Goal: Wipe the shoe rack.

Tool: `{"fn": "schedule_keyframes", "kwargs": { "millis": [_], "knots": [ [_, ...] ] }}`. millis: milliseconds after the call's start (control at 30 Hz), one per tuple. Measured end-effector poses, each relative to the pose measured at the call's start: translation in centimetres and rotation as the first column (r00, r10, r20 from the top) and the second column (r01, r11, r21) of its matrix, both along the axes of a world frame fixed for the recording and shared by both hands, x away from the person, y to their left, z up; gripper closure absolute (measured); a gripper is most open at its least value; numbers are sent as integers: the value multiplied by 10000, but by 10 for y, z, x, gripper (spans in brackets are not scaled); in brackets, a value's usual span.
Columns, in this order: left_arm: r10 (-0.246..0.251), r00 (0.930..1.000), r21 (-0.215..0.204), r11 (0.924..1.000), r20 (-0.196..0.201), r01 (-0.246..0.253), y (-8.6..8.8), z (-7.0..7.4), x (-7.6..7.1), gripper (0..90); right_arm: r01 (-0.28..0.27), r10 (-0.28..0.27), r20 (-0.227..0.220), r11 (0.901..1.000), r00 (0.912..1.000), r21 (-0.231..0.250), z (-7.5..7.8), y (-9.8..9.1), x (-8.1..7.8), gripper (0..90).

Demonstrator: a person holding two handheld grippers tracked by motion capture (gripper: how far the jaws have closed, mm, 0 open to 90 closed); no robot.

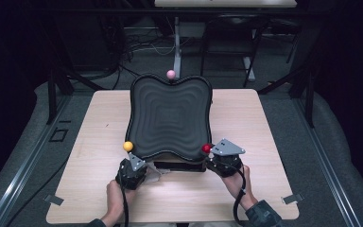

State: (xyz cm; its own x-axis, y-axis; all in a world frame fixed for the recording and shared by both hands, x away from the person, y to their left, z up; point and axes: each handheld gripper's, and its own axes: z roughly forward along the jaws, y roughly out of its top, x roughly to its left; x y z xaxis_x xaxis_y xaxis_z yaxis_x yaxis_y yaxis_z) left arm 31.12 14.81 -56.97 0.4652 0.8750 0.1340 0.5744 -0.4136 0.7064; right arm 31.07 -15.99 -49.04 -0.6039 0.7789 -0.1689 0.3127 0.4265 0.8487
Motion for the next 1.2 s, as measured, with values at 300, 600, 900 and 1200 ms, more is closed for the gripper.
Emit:
{"fn": "schedule_keyframes", "kwargs": {
  "millis": [300,600,900,1200],
  "knots": [
    [253,9992,-379,9990,320,-240,-7,-4,-3,759,7,-7,5,10000,10000,-24,0,0,0,598],
    [386,9978,-743,9966,544,-345,-24,-8,-8,760,17,-17,-7,10000,10000,-21,0,0,0,598],
    [361,9982,-990,9946,485,-312,-38,-8,-9,759,24,-24,-6,10000,10000,-28,0,0,0,599],
    [220,9986,-1288,9915,488,-155,-58,-9,-10,759,47,-47,1,10000,10000,-35,0,0,0,598]
  ]
}}
